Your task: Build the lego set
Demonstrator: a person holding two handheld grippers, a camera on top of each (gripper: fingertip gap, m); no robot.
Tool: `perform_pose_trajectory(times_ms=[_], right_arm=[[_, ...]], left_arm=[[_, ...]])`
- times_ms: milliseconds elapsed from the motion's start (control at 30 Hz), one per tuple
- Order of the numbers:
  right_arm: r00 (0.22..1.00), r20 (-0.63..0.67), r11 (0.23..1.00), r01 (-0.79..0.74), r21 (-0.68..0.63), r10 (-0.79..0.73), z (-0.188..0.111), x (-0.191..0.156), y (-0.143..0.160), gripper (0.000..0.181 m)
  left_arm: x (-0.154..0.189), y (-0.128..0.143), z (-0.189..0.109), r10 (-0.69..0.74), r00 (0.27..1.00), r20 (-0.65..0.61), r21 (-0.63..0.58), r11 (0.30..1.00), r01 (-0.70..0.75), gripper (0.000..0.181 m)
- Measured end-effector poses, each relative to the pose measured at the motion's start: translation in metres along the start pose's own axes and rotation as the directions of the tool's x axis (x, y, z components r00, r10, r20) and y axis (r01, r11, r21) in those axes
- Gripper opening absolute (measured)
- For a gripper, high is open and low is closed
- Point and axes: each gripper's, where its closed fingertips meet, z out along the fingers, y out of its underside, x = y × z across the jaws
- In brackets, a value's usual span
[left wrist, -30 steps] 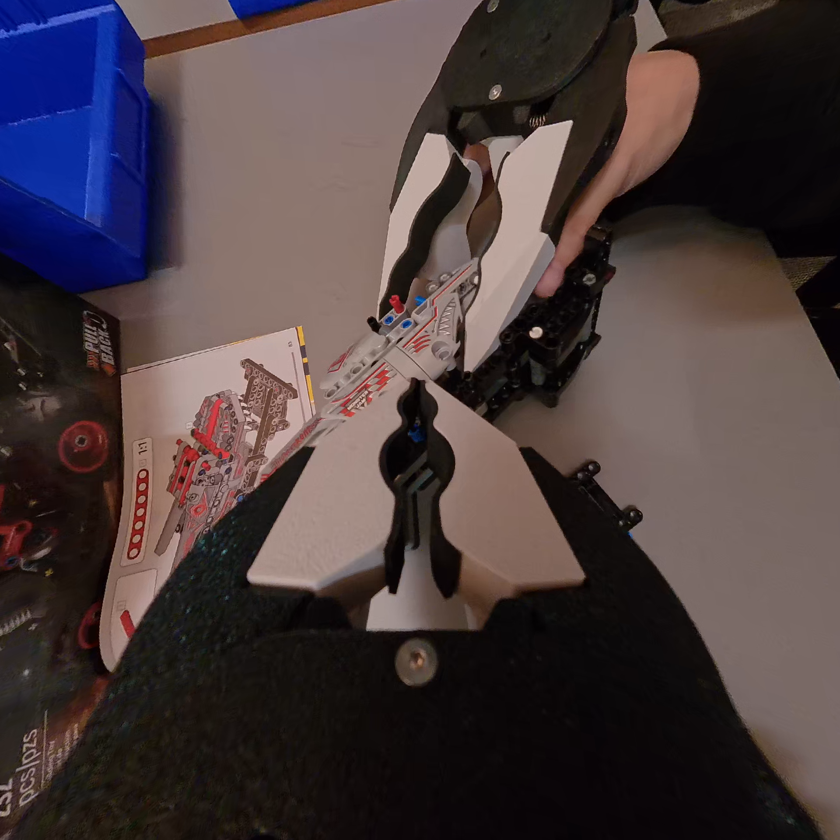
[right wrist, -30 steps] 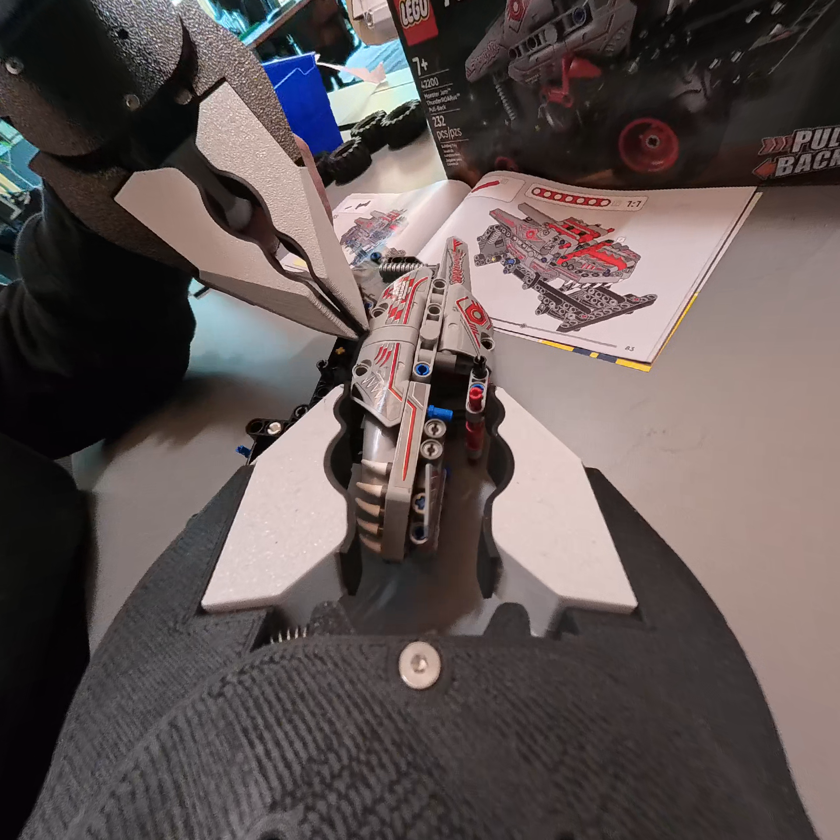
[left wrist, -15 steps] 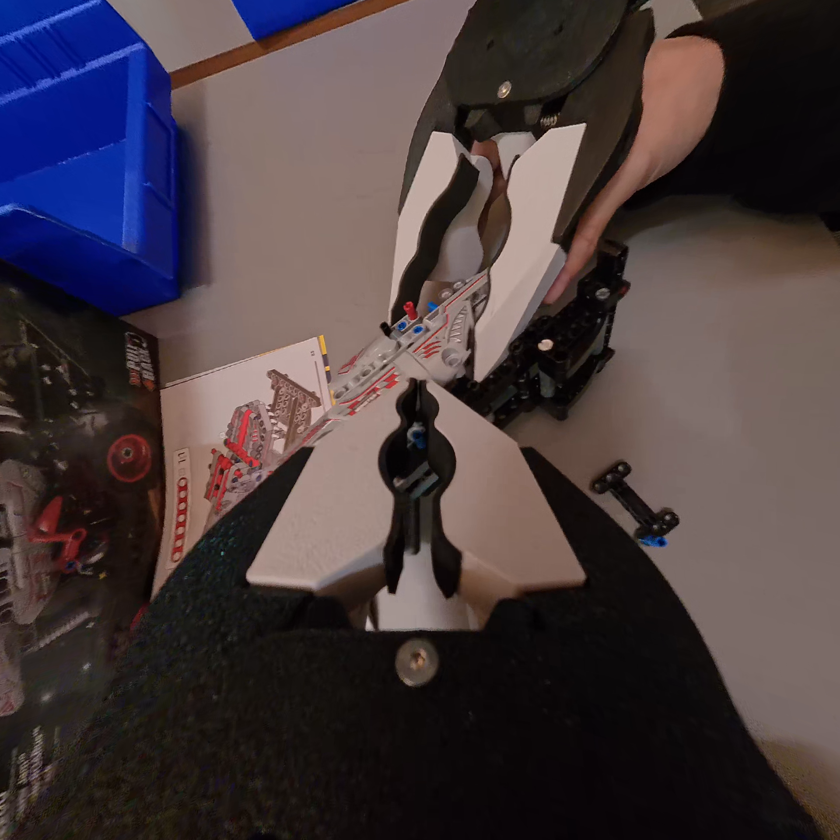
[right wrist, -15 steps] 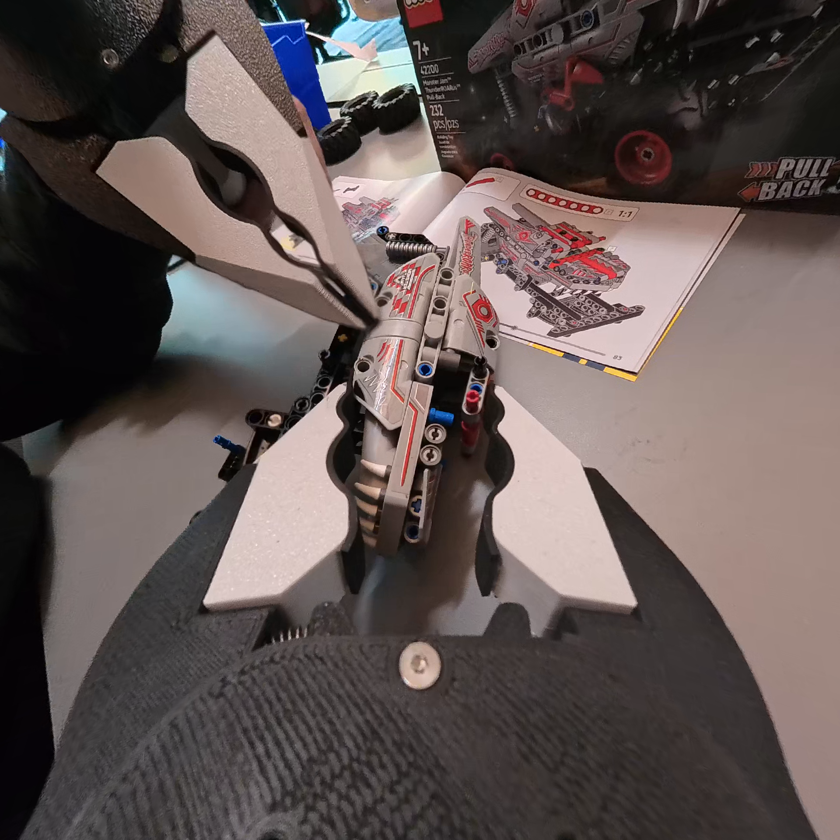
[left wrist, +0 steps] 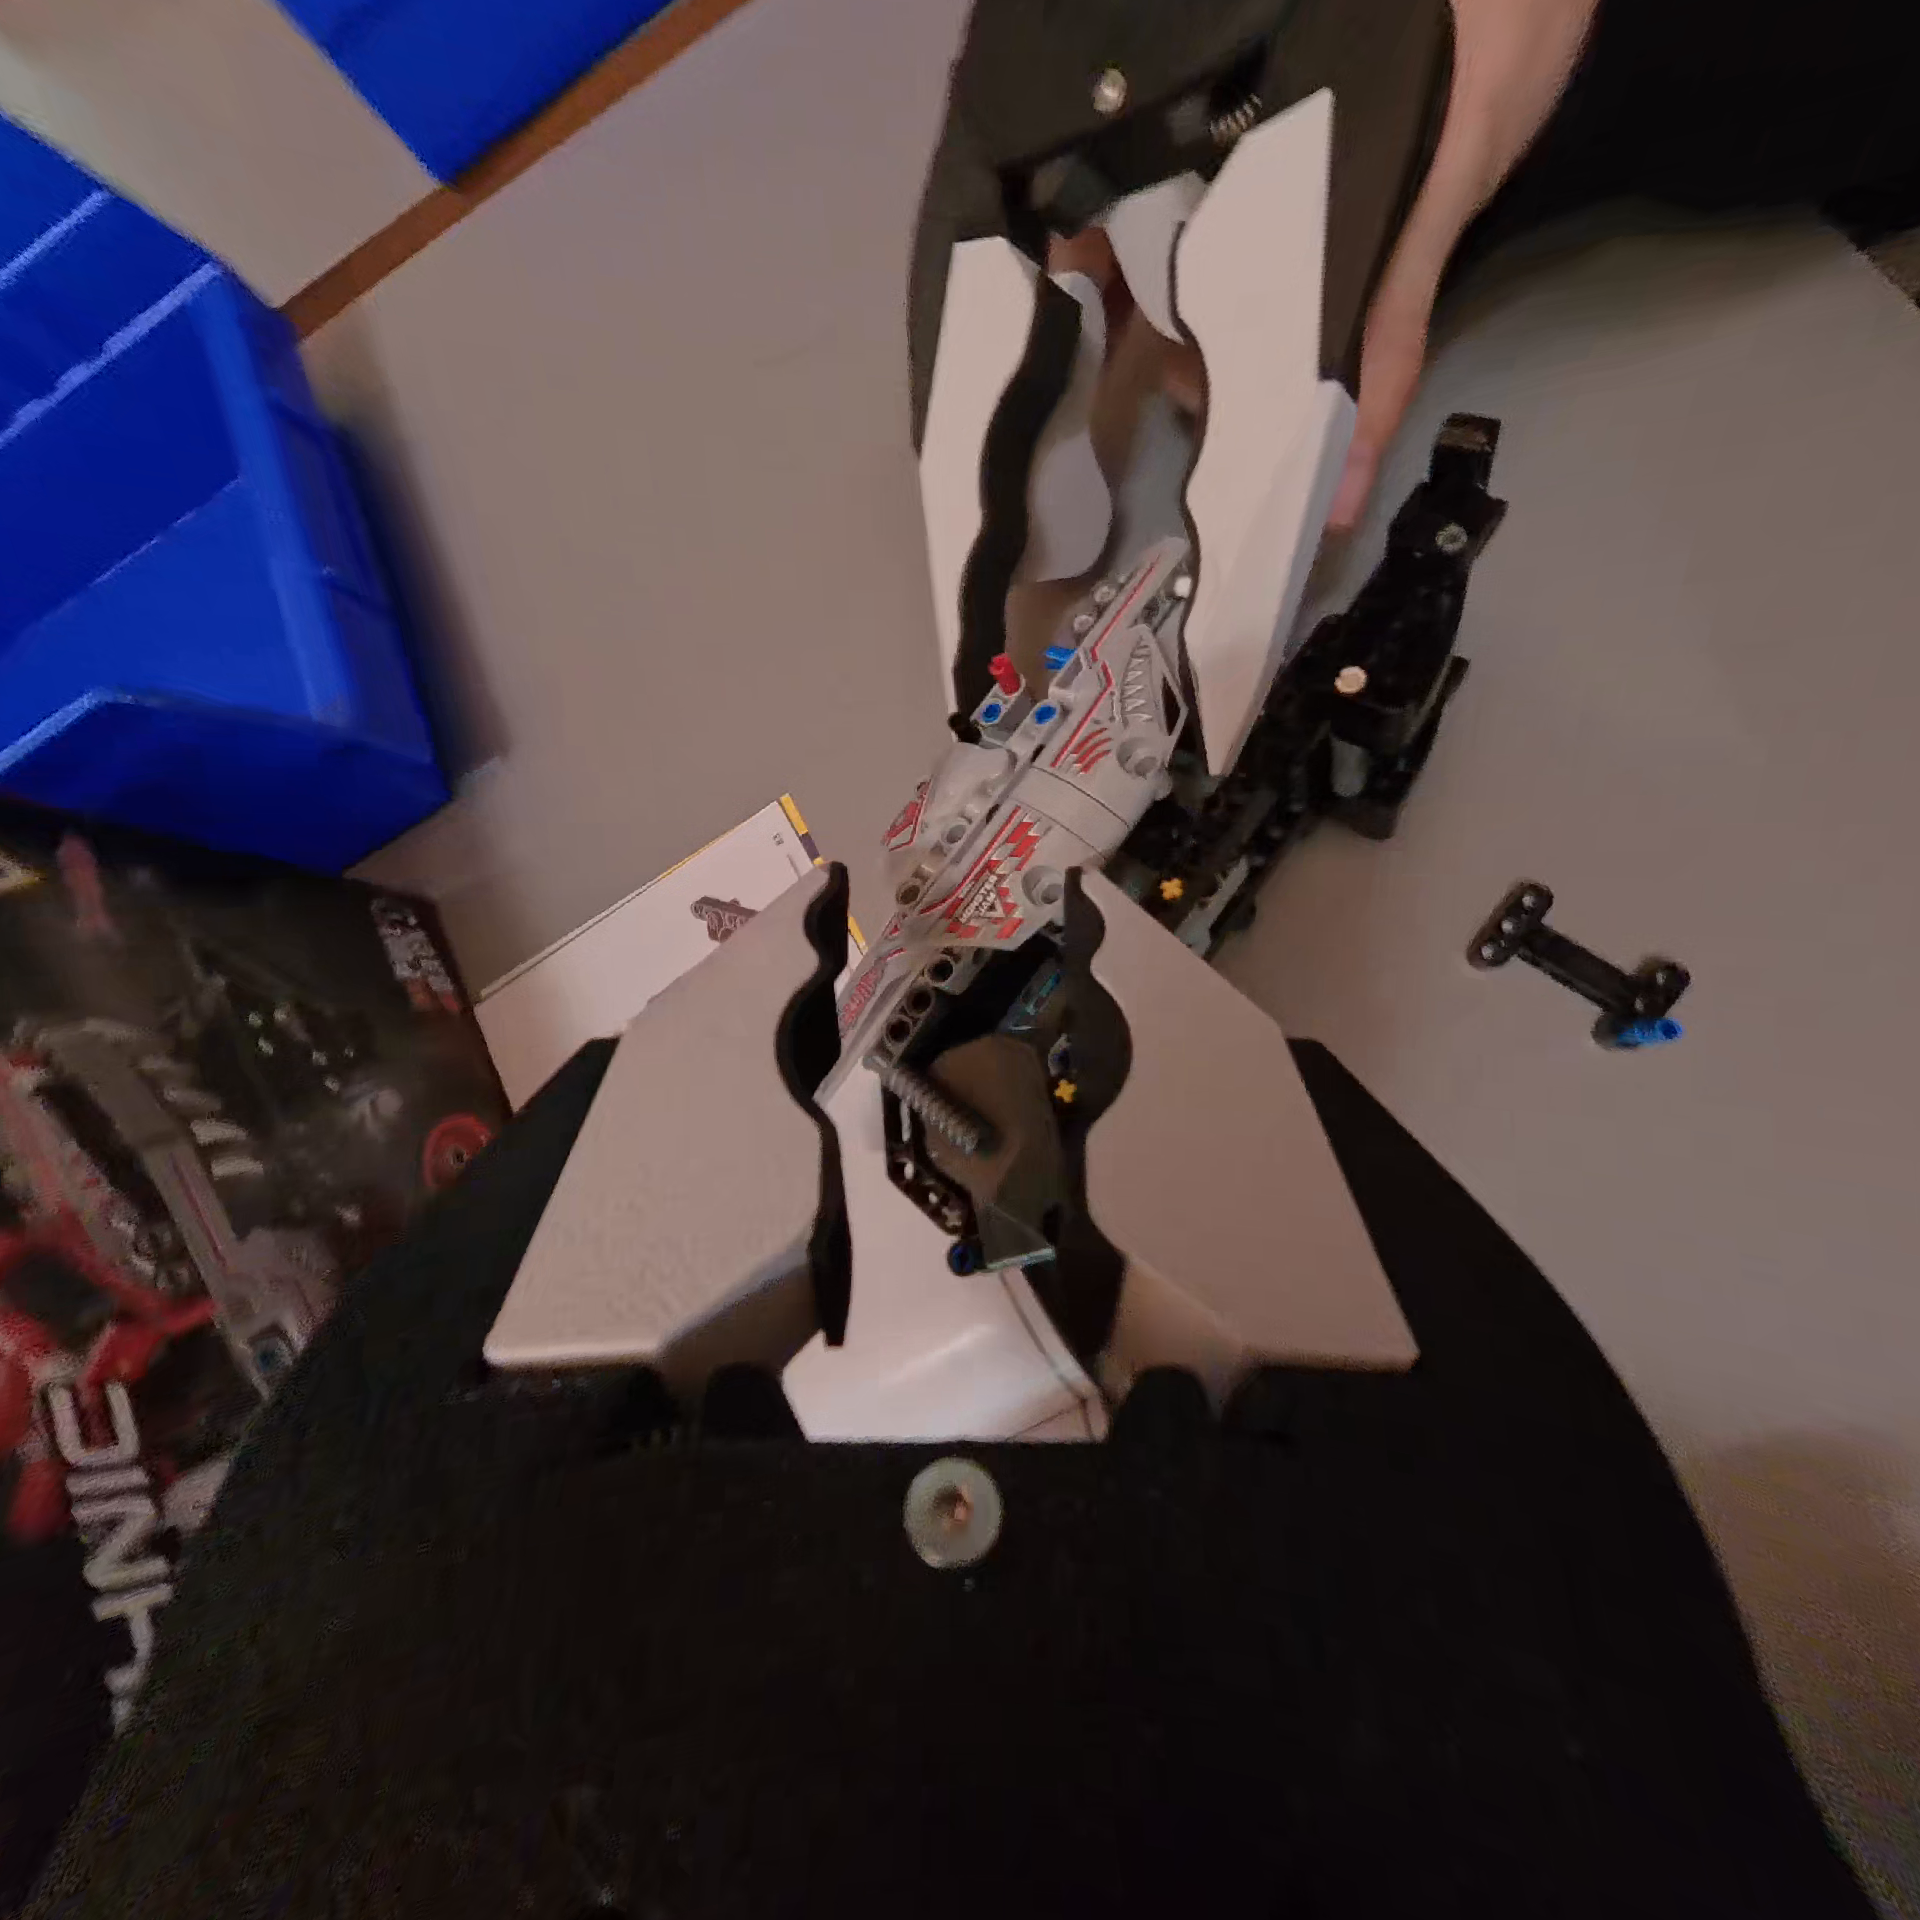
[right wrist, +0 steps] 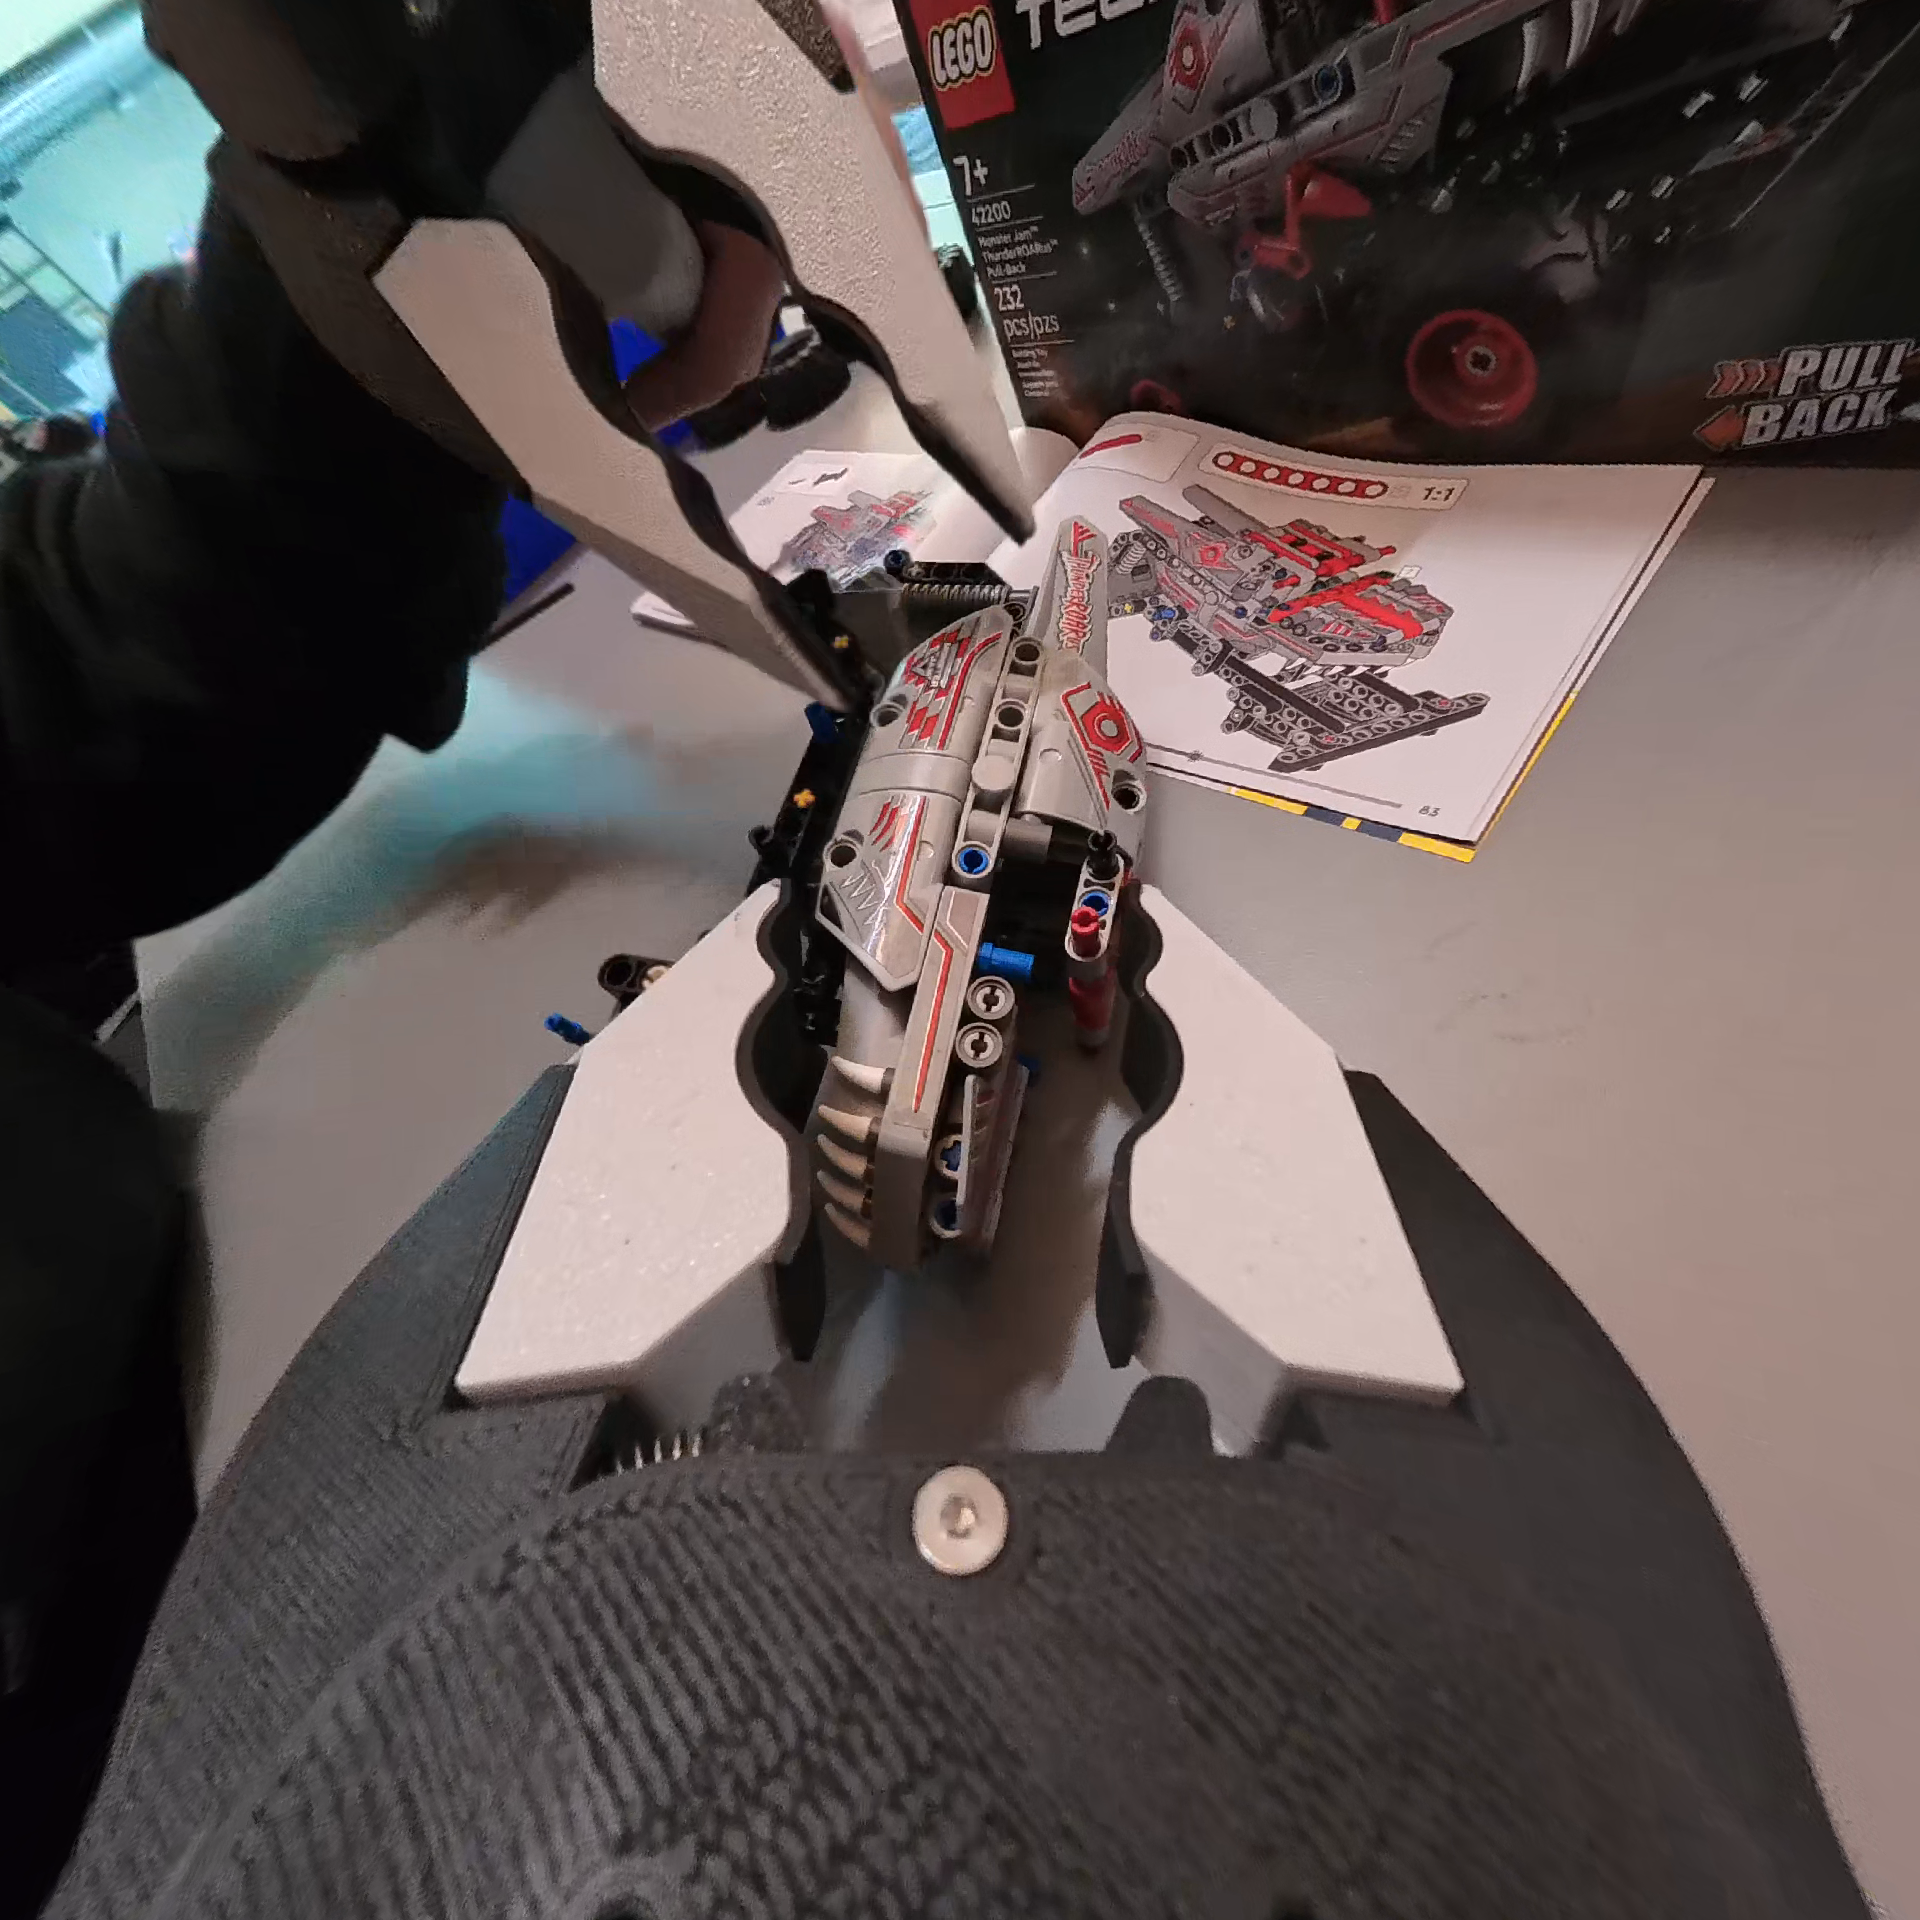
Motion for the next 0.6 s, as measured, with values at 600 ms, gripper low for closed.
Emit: perform_pose_trajectory(times_ms=[600], right_arm=[[0.982, -0.093, 0.986, 0.164, -0.039, -0.167, 0.005, 0.002, 0.002, 0.056]], left_arm=[[0.013, 0.002, 0.014, -0.069, 0.975, -0.212, -0.146, 0.989, 0.038, 0.040]])
